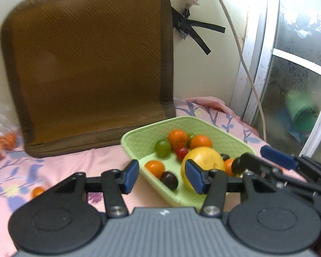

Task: Organize fruits
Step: 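Withdraw both open tools back from the bowl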

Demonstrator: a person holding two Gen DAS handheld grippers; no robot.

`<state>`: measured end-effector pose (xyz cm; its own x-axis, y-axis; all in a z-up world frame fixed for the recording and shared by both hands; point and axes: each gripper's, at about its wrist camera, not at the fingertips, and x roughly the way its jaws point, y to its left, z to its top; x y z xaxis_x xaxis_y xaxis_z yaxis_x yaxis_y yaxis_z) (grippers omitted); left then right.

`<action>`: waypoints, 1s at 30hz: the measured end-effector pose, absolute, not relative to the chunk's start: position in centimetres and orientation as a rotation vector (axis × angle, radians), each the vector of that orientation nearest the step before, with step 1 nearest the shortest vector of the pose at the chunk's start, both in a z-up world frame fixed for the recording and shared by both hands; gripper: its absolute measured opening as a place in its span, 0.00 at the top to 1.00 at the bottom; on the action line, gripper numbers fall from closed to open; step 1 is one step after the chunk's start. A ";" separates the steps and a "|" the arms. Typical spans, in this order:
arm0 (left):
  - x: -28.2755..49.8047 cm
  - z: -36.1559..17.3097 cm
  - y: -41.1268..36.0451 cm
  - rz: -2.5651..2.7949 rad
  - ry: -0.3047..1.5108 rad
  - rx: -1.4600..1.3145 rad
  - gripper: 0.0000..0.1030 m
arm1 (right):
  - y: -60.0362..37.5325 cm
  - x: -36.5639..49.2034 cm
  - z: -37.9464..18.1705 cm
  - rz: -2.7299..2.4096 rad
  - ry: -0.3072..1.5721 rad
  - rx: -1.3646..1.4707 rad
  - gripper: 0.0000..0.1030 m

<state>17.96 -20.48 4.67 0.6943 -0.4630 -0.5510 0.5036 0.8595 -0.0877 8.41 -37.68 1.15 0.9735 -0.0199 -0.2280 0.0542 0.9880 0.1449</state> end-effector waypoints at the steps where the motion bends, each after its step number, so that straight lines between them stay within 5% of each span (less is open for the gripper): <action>1: 17.4 4.7 -20.1 -0.534 0.594 0.077 0.53 | -37.4 8.0 1.4 -0.029 0.230 0.163 0.52; 30: 7.6 0.9 -10.6 -0.463 0.544 0.100 0.51 | -29.8 1.5 -0.5 -0.012 0.282 0.297 0.44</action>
<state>7.57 -10.62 0.94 0.7560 -0.3976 -0.5200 0.4495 0.8928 -0.0290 1.49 -29.77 -0.46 0.9608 0.0297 -0.2755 0.0528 0.9564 0.2872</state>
